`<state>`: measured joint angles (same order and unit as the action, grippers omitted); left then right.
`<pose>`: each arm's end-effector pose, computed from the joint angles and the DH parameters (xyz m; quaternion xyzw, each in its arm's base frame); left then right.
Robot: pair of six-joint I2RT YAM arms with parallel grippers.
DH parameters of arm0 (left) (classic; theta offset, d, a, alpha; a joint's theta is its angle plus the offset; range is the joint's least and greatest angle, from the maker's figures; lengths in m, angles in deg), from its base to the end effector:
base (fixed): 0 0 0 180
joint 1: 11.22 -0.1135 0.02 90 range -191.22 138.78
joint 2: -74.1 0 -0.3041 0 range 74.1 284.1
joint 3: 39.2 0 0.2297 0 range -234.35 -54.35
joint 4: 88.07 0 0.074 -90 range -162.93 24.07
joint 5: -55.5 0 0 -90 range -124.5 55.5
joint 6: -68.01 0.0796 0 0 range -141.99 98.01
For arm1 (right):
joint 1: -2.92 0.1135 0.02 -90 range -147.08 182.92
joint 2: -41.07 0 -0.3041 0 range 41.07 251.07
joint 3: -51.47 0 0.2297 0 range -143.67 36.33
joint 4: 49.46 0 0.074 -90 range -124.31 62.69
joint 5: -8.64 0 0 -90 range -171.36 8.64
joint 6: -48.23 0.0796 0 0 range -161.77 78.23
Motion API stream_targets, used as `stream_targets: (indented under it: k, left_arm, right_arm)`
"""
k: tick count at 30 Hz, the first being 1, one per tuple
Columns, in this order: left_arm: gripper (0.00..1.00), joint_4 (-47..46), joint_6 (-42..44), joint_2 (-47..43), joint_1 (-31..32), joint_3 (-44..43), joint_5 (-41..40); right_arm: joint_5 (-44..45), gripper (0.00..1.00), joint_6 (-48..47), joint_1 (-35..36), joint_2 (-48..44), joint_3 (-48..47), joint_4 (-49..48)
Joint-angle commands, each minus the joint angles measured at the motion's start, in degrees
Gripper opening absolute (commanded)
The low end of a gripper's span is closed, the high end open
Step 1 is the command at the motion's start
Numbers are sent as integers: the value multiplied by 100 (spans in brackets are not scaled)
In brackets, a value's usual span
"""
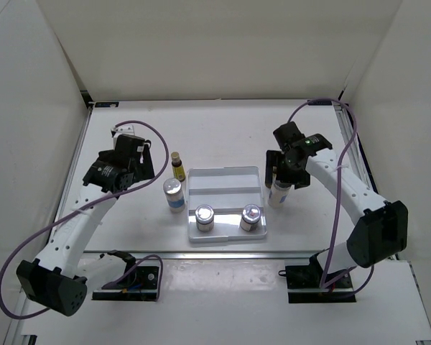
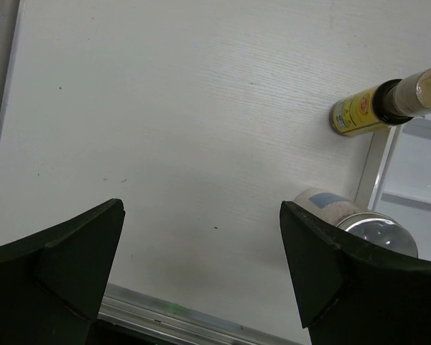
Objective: Organize the condiment bottles
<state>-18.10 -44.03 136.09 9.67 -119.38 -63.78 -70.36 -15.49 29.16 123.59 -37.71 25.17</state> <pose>0.1859 -0.0293 0.3410 -0.0919 0.9133 0.1063 0.3822 0.2450 0.1038 0.3006 0.0187 0.9771 -0.0002 0.2122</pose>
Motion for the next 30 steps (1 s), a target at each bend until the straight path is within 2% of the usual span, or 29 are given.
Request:
stream_targets:
  k: [1, 4, 9, 12, 15, 18, 19, 22, 30]
  left_arm:
    - [100, -174, 104, -65, -76, 0, 388]
    - [100, -227, 104, -126, -76, 52, 388]
    - [100, -227, 104, -126, -76, 52, 388]
    - [100, -227, 104, -126, -76, 52, 388]
    - [100, -227, 104, -126, -76, 52, 388]
    - [100, -227, 104, -126, -76, 52, 388]
    - [100, -227, 104, -126, -76, 52, 388]
    - [100, -227, 104, -126, -76, 52, 388]
    - [100, -227, 51, -126, -76, 52, 326]
  right_arm:
    - [-213, 91, -123, -110, 54, 196, -271]
    - [-213, 91, -62, -110, 159, 259, -323]
    - [-90, 83, -62, -163, 282, 259, -376]
    - [15, 74, -1, -163, 282, 259, -376]
    - [235, 56, 105, -163, 168, 206, -253]
    - [437, 45, 105, -163, -103, 92, -16]
    - [490, 38, 105, -163, -166, -13, 45]
    - [622, 29, 105, 73, -420, -259, 213]
    - [816, 27, 219, 1119, -615, -935, 284]
